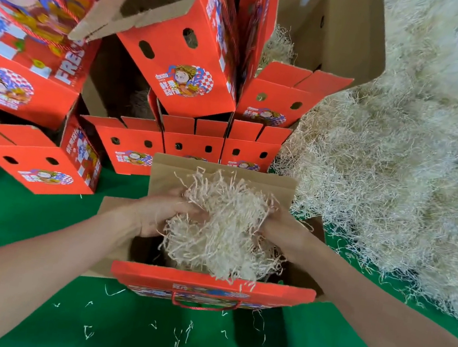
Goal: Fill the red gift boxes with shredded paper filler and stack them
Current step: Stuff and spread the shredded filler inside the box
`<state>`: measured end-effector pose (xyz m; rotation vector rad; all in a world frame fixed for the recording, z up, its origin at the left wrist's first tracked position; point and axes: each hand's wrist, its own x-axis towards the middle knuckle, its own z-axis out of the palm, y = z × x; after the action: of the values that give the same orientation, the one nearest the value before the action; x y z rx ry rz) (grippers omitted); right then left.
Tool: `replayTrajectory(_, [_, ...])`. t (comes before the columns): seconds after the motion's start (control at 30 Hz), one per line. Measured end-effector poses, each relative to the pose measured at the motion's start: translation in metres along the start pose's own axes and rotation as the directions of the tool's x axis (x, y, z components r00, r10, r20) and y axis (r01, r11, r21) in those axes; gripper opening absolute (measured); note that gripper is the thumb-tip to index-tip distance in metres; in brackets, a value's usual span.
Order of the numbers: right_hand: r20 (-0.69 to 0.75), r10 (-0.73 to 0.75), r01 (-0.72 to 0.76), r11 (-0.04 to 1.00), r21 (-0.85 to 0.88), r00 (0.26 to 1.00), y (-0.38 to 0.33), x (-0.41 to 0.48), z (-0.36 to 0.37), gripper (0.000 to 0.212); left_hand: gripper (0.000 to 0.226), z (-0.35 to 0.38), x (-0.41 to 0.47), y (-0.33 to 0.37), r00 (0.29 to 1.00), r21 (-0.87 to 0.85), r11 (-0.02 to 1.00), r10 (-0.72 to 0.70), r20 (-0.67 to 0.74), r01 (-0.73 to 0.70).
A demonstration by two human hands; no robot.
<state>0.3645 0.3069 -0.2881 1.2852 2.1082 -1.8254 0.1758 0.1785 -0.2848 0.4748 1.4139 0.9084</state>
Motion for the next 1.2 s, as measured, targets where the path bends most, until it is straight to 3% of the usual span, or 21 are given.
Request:
replayTrajectory(0.07, [-0.016,0.016,-0.015,0.997,0.07,1.0,0.001,-0.001,-0.007,0.05,0.096,0.002,0.002,-0.004,0.999,0.08,0.996,-0.028,-0.041,0.031])
replayTrajectory(0.1, [-0.007,0.01,-0.009,0.992,0.122,1.0,0.002,-0.001,-0.008,0.055,0.09,0.004,0.005,-0.005,0.997,0.129,0.99,-0.054,-0.056,0.061])
replayTrajectory(0.2, [0.095,-0.071,0.064,0.995,0.076,0.993,-0.004,0.002,0.002,0.057,0.021,0.018,0.011,-0.008,0.974,0.207,0.969,-0.092,-0.208,0.136])
replayTrajectory(0.3, [0.067,-0.092,0.096,0.993,-0.067,0.994,-0.003,0.0,0.005,0.043,0.019,0.019,0.014,-0.007,0.953,0.228,0.967,-0.044,-0.299,0.116])
replayTrajectory(0.37, [-0.011,-0.025,0.024,0.996,-0.089,1.0,0.002,-0.005,-0.005,0.03,0.006,0.01,0.01,-0.001,0.948,0.259,0.958,-0.04,-0.315,0.127])
replayTrajectory(0.4, [-0.05,0.014,-0.018,0.996,-0.086,0.999,0.005,-0.007,-0.012,0.041,0.008,0.005,0.008,-0.001,0.95,0.264,0.956,-0.045,-0.308,0.131])
replayTrajectory(0.43, [-0.067,0.029,-0.035,0.996,-0.084,0.997,0.008,-0.009,-0.017,0.031,0.021,-0.001,0.007,-0.002,0.953,0.266,0.955,-0.045,-0.301,0.13])
replayTrajectory(0.5, [-0.116,0.062,-0.075,0.991,-0.112,0.991,0.012,-0.013,-0.028,0.038,0.05,-0.01,0.002,-0.004,0.936,0.241,0.96,-0.053,-0.349,0.144])
replayTrajectory(0.6, [-0.191,0.127,-0.142,0.988,-0.067,0.973,0.019,-0.018,-0.045,0.051,0.041,-0.027,-0.003,-0.004,0.906,0.139,0.986,-0.024,-0.422,0.091])
replayTrajectory(0.67, [-0.143,0.125,-0.127,0.992,-0.006,0.982,0.014,-0.021,-0.048,0.06,0.046,-0.028,-0.005,-0.003,0.925,0.079,0.993,-0.048,-0.377,0.084])
replayTrajectory(0.77, [0.089,0.112,-0.128,0.972,0.198,0.99,0.002,-0.02,-0.042,0.1,0.073,-0.011,-0.005,0.003,0.968,0.116,0.99,-0.054,-0.246,0.085])
replayTrajectory(0.87, [0.239,0.103,-0.137,0.982,0.131,0.966,-0.012,-0.012,-0.025,0.099,0.093,0.007,-0.001,0.007,0.985,0.15,0.986,-0.051,-0.166,0.077])
replayTrajectory(0.93, [0.269,0.147,-0.161,0.987,0.03,0.952,-0.013,-0.003,-0.011,0.119,0.08,0.017,0.002,0.008,0.994,0.141,0.987,-0.071,-0.084,0.082])
replayTrajectory(1.0, [0.213,0.174,-0.161,0.984,-0.074,0.961,-0.01,0.004,-0.003,0.116,0.071,0.02,0.001,0.009,0.996,0.149,0.985,-0.084,-0.024,0.087])
replayTrajectory(1.07, [0.099,0.172,-0.161,0.981,-0.113,0.98,-0.007,0.004,-0.011,0.108,0.095,0.011,0.005,0.007,0.997,0.147,0.987,-0.067,-0.043,0.072])
replayTrajectory(1.13, [0.055,0.166,-0.162,0.984,-0.08,0.985,-0.003,0.002,-0.024,0.117,0.108,0.006,0.005,0.002,0.993,0.157,0.983,-0.077,-0.093,0.091])
replayTrajectory(1.2, [0.195,0.179,-0.173,0.984,-0.046,0.964,-0.009,-0.002,-0.025,0.122,0.078,0.007,0.004,0.003,0.994,0.111,0.988,-0.109,-0.012,0.109])
